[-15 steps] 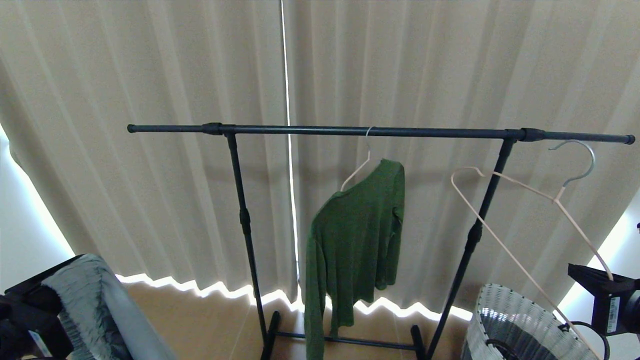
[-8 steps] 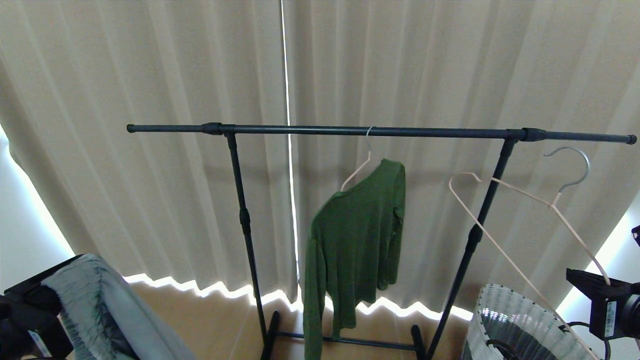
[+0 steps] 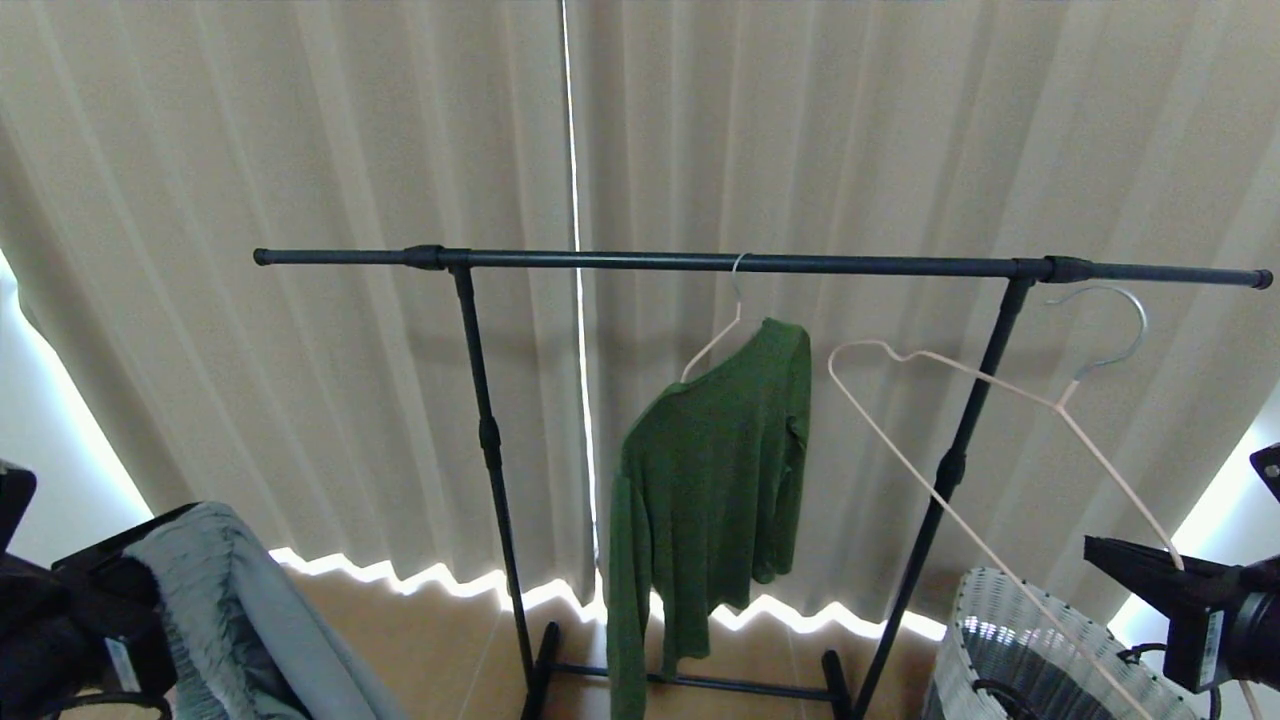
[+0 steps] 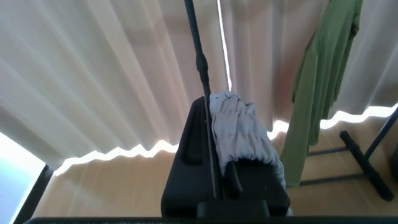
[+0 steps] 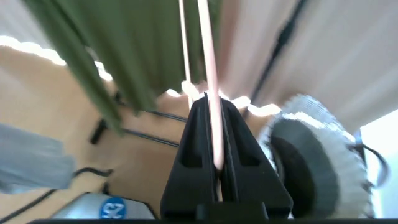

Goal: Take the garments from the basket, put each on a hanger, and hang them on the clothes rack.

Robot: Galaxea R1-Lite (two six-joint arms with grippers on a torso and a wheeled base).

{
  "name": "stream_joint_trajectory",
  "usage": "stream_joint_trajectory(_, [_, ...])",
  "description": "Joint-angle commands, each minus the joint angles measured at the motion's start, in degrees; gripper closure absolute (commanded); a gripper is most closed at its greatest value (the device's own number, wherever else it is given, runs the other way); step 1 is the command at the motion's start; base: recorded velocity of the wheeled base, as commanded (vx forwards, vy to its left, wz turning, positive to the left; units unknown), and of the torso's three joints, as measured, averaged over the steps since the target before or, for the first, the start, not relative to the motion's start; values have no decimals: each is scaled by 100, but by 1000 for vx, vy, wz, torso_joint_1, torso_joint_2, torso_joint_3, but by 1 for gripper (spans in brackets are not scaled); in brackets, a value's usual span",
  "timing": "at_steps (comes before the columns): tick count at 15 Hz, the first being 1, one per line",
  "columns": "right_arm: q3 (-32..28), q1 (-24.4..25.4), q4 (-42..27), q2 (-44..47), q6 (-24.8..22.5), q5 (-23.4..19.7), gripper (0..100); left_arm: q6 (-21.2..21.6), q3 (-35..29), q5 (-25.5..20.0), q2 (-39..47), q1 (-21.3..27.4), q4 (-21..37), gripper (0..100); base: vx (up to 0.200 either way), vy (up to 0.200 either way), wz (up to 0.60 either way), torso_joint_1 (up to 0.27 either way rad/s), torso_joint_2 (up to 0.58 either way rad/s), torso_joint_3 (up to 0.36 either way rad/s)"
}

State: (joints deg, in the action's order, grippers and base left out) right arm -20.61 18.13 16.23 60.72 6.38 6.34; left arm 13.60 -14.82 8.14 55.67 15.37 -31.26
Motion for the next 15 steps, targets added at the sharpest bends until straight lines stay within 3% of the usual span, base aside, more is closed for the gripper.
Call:
stream_joint_trajectory(1, [-101,349,188,27,241,-124,100,301,-618,38,506,10,190,100,0,0,0,0,0,0])
stream_joint_trajectory(3, [-268,850,223,36,804,-151,100,389,-1647,47,787,203,1131,100,0,0,0,0,0,0])
stream_joint_trajectory(5, [-391,1334,232,124,1226,-151,100,204,-2648,126,1147,555,2001,100,0,0,0,0,0,0])
stream_joint_trajectory(7, [-496,1615,241,291,1375,-194,100,-77,-3246,530,1578,932,2282,100,0,0,0,0,0,0])
stream_joint_trajectory(10, [-637,2142,460,599,1709,-282,100,-789,-4125,1576,2615,1469,2282,100,0,0,0,0,0,0])
stream_joint_trajectory(15, [-602,3390,671,739,2184,-282,100,-1536,-4978,2684,3863,1557,2124,100,0,0,0,0,0,0])
